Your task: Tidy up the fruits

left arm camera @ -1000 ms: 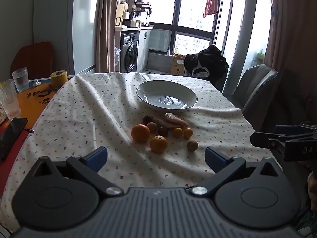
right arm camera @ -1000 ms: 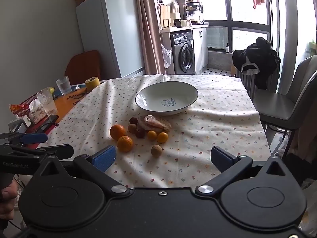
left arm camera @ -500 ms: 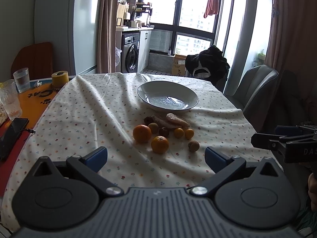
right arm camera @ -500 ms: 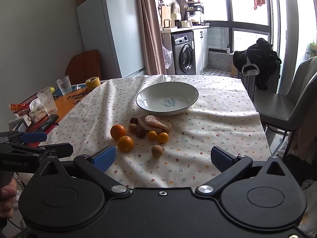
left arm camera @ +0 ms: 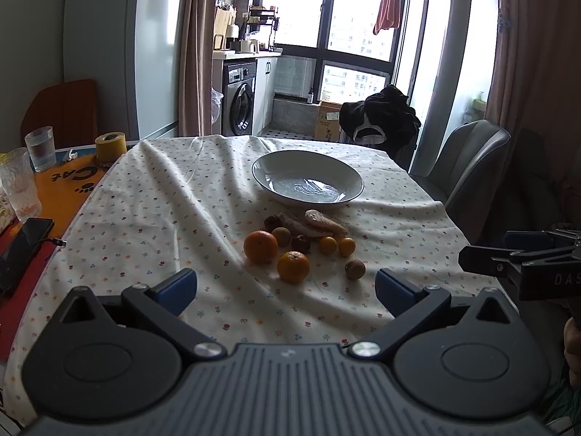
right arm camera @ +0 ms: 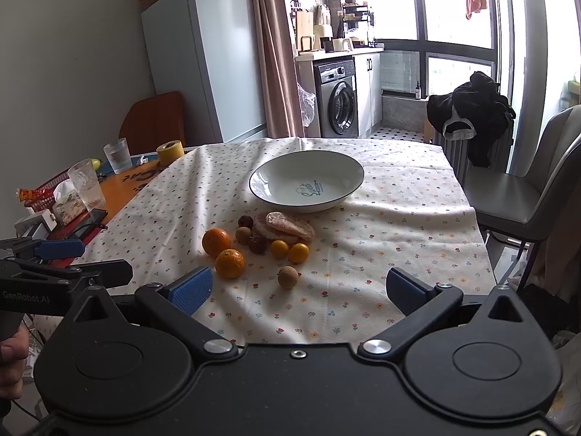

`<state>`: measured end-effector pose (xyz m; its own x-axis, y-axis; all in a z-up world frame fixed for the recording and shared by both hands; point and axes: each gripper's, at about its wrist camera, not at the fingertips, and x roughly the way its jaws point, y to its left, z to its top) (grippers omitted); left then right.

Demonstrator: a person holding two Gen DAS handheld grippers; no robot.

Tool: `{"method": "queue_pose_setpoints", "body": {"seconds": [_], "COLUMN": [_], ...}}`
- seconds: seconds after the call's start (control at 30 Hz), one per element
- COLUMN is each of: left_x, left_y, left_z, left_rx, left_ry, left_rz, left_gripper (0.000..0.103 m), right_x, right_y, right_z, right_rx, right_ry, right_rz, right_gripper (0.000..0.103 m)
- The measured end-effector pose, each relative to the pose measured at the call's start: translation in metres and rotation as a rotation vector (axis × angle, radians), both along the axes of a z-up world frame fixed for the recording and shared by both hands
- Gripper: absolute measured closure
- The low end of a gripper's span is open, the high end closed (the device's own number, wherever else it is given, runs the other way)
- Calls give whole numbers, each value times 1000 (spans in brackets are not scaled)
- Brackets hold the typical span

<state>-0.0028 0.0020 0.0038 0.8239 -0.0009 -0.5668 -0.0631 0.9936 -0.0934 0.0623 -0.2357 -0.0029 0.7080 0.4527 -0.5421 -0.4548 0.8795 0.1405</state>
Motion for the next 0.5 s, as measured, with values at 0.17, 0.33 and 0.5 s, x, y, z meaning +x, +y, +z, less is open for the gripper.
{"method": "queue_pose_setpoints", "body": {"seconds": [0.17,0.33,0.5], "left_x": [-1,-1,-2], "left_y": [0,0,0], "left_z": [1,1,2], "left_rx": [-1,-9,-5], "left_ry": [0,2,-2], "left_rz": [2,1,-8], "left_gripper": [0,0,0], "right_x": [1,0,0], "right_y": [1,2,3], "right_z": [0,1,1], "right_rx": [-6,-6,-8], "right_ry": [3,0,-2], "right_rz": [-2,3,4], "right_gripper": [0,0,0]}}
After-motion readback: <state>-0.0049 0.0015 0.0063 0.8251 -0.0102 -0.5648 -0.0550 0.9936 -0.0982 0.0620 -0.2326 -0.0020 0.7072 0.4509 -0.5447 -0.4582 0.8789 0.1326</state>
